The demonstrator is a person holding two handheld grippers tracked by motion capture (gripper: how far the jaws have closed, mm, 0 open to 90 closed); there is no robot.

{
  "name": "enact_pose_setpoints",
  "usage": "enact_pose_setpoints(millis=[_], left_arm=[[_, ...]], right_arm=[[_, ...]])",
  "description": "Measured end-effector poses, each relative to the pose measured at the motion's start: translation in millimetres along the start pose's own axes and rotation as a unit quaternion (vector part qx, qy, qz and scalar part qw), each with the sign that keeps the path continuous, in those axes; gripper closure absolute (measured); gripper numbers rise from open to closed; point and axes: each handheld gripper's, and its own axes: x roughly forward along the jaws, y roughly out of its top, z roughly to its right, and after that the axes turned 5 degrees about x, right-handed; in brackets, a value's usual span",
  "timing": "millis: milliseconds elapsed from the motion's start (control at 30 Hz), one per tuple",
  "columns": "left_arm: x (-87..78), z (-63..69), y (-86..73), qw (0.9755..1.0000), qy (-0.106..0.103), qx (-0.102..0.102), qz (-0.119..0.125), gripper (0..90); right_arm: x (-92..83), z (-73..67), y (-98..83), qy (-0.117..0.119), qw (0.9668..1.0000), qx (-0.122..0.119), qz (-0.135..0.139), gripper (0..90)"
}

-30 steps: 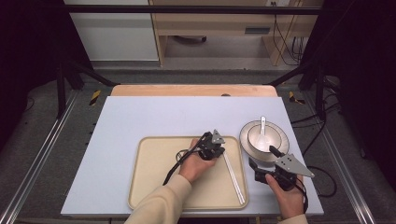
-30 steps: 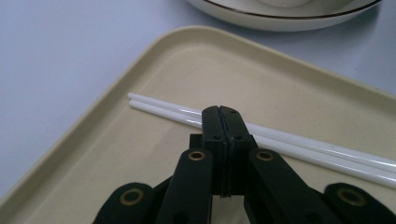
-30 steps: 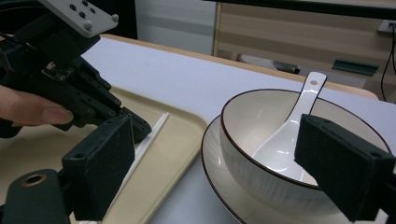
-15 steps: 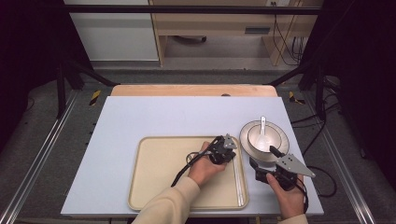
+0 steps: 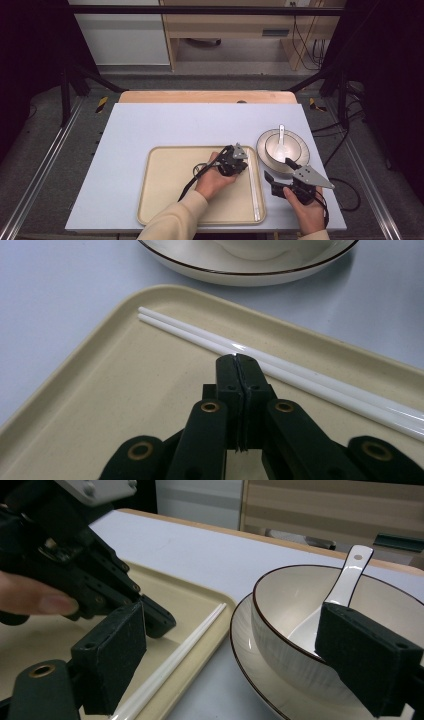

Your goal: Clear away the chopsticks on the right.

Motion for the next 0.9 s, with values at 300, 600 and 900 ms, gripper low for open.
enact_pose_setpoints(millis=[300,600,900], left_arm=[[-32.4,-0.6,-14.8,0.9992,0.009,0.02,0.034,78.9],[-56.7,2.2,-26.3,0.9971,0.022,0.009,0.072,43.9],[-92.4,-0.3,-55.4,0.9932,0.047,-0.011,0.106,21.4]], right_arm=[[0.7,-4.0,-0.4,0.008,0.9999,-0.008,-0.009,11.8],[0.6,-6.2,-0.6,0.012,0.9998,-0.012,-0.009,11.4],[1.2,-8.8,-0.4,0.02,0.9997,-0.014,-0.011,11.0]])
